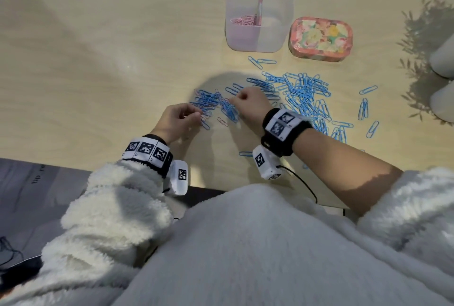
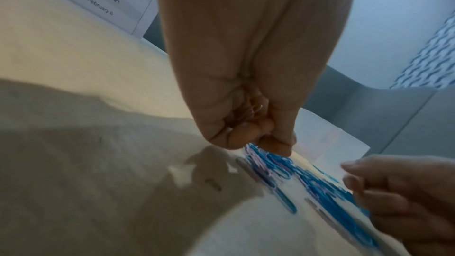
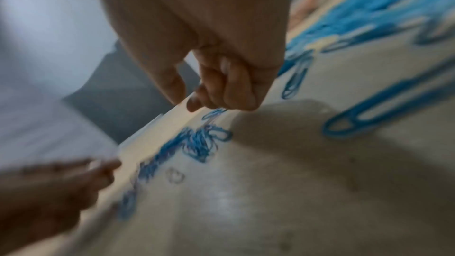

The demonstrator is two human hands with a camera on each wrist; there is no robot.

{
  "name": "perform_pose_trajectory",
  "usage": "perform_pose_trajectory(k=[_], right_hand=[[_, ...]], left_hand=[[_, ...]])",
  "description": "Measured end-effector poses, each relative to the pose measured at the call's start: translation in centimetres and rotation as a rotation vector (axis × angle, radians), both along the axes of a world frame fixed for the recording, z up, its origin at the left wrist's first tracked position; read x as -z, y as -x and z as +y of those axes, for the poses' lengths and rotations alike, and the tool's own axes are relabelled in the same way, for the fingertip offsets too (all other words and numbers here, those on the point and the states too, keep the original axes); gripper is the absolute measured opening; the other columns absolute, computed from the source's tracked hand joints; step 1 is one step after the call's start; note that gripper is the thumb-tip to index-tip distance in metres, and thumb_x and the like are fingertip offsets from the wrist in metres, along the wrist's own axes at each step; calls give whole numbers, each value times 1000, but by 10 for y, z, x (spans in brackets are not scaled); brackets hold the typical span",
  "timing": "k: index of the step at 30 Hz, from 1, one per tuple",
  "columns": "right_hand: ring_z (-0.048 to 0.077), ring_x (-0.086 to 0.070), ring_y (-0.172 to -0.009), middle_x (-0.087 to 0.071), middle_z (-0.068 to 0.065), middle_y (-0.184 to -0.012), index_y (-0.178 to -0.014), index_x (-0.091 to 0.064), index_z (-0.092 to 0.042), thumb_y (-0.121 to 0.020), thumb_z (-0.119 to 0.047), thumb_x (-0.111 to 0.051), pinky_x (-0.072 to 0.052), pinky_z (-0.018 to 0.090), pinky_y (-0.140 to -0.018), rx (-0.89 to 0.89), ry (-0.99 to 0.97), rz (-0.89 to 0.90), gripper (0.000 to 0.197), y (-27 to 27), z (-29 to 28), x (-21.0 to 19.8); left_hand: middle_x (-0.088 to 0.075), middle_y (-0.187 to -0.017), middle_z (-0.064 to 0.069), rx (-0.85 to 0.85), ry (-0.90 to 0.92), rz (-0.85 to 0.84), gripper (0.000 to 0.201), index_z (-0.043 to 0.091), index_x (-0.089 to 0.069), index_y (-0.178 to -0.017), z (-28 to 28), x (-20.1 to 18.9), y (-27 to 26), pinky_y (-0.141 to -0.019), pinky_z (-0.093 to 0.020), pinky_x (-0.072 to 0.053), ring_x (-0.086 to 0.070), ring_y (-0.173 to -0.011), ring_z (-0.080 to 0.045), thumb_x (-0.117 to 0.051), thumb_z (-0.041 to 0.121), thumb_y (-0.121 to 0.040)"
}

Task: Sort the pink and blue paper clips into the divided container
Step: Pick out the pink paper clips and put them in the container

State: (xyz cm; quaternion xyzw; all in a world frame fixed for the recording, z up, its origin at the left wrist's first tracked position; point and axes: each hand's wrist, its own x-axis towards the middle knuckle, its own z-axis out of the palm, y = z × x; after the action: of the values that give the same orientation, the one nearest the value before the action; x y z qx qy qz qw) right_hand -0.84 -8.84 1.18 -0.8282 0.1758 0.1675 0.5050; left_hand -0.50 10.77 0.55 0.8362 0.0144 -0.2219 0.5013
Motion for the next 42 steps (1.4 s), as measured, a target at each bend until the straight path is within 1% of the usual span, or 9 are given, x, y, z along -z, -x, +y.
perform_pose_trajectory(k=[4, 10, 12, 18, 26, 29, 35, 38, 42], right_hand=[[25, -55, -87, -59, 6, -89, -85, -50, -17, -83, -26, -58, -37, 31, -70, -295, 370, -56, 12, 7, 0, 9], [30, -58, -95, -64, 8, -93, -93, -60, -14, -84, -16, -53, -36, 30, -70, -163, 480, -124, 12, 25, -26, 2], [28, -59, -98, -65, 6, -93, -93, -63, -16, -85, -21, -55, -39, 31, -74, -256, 496, -152, 13, 26, -14, -2], [30, -62, -92, -69, 12, -95, -87, -64, -8, -84, -25, -59, -42, 31, -71, -395, 462, -46, 18, 17, 26, -2], [31, -60, -100, -67, 14, -103, -90, -63, -10, -86, -23, -59, -45, 34, -80, -349, 500, -11, 14, 37, 8, 4], [28, -61, -88, -68, 12, -91, -76, -56, -14, -88, -20, -56, -43, 32, -73, -378, 439, 26, 13, 39, 5, 6], [6, -41, -33, -47, 5, -55, -56, -44, -14, -87, -4, -45, -29, 17, -35, 75, -127, -7, 32, 16, -34, -5], [17, -42, -42, -52, 7, -60, -59, -48, -15, -86, -10, -47, -28, 19, -37, 238, -203, 14, 27, -6, -54, -8], [15, -40, -58, -42, -4, -59, -59, -51, -16, -83, -18, -60, -35, 27, -61, -62, 200, -105, 25, -28, -59, -3]], left_hand=[[-49, -63, 0, -57, -84, -79, 3, 12, -60, -90, 2, 8, 0, -35, -11, -39, -46, -41, -2, -58, 14, -89], [-48, -58, 5, -41, -162, -109, 7, 16, -61, -88, 17, 10, 3, -49, -11, -40, -45, -40, 1, -65, 13, -83], [-50, -64, 4, 19, -205, -134, 13, 15, -62, -90, 18, 9, 5, -53, -5, -40, -49, -47, 5, -68, 10, -80], [-49, -91, -4, 259, -438, -184, 13, 8, -62, -90, 14, 6, 5, -77, -27, -38, -49, -84, -18, -66, 17, -81], [-57, -74, 0, 142, -234, -115, 8, 22, -56, -83, 18, 2, 5, -57, -20, -43, -53, -60, -8, -59, 16, -86], [-53, -69, 5, 67, -99, -70, 16, 18, -59, -100, 12, 0, -5, -55, -15, -40, -48, -55, -2, -50, 8, -91], [-45, -48, 5, -330, 365, 329, 28, 15, -44, -62, -4, -8, -18, -46, -22, -31, -39, -46, -12, -41, 13, -89], [-43, -53, 4, -92, 66, 78, 31, 16, -46, -64, -5, -8, -12, -51, -24, -31, -39, -48, -11, -50, 24, -93], [-41, -59, 9, 270, -352, -225, 7, 12, -60, -89, -5, -9, -4, -54, -26, -29, -38, -56, -11, -61, 19, -86]])
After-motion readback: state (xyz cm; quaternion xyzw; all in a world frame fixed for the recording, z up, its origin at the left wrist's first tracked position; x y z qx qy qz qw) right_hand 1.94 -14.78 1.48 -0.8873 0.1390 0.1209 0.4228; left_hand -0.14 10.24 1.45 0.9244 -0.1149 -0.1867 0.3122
